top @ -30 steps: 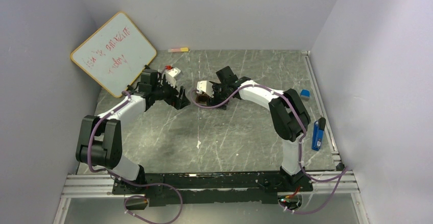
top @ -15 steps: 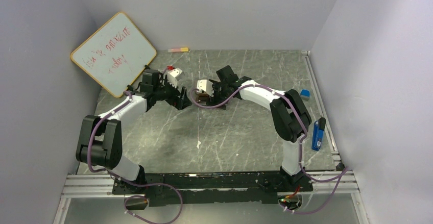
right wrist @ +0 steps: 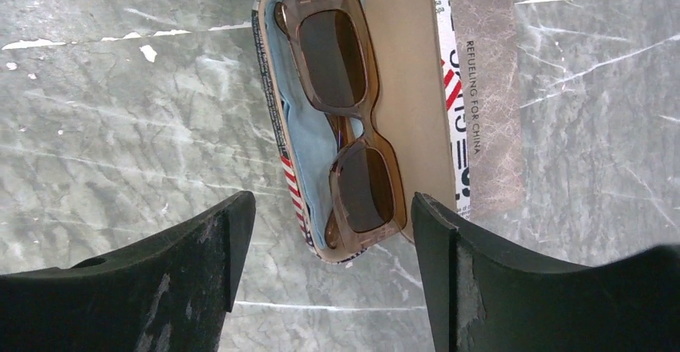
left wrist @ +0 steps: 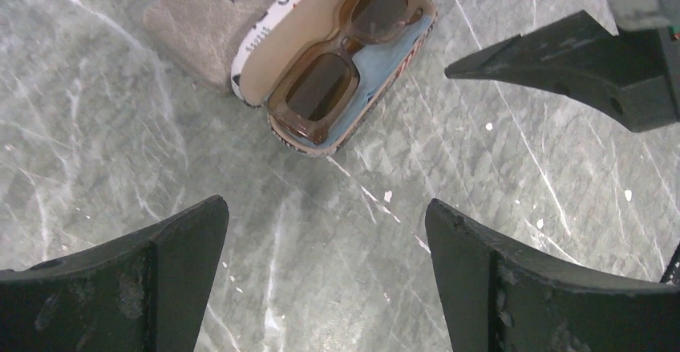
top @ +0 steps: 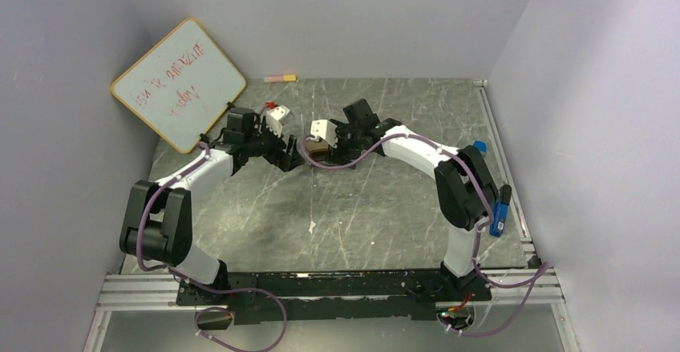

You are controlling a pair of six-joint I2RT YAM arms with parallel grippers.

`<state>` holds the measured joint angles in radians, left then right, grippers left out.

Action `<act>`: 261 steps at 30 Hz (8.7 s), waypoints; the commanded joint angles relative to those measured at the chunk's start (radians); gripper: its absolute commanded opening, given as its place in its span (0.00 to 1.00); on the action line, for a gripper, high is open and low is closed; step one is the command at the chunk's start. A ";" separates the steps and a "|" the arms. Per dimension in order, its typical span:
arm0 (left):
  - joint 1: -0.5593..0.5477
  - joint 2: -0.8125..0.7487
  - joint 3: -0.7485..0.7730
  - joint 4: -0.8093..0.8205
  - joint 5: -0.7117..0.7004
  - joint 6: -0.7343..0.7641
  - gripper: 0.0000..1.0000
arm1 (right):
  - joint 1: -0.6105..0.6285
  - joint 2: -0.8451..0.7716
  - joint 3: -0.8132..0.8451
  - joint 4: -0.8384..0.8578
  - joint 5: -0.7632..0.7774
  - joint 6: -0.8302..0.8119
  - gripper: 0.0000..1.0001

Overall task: Organize the sunglasses
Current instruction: Place the sunglasses in the sunglasses case, then close the sunglasses case at the center of the board, then reset both arms

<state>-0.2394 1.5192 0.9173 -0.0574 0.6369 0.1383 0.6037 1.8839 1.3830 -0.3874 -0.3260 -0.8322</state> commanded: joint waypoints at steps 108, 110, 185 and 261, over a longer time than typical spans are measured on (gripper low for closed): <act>-0.103 0.436 0.450 -0.041 0.322 -0.230 0.43 | -0.284 0.106 -0.339 0.561 -0.554 1.049 0.40; -0.103 0.439 0.448 -0.036 0.323 -0.234 0.41 | -0.288 0.107 -0.343 0.568 -0.561 1.053 0.40; -0.319 0.496 0.373 -0.186 -0.021 -0.011 0.31 | -0.295 0.137 -0.357 0.613 -0.567 1.043 0.08; 0.148 -0.730 -0.100 -0.487 -0.056 0.339 0.97 | -0.322 -1.293 -0.569 -0.121 0.076 0.579 1.00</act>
<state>-0.1150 0.8093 0.8215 -0.5308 0.5068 0.4286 0.2848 0.6258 0.8604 -0.4858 -0.2432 -0.2073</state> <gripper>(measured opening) 0.970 0.997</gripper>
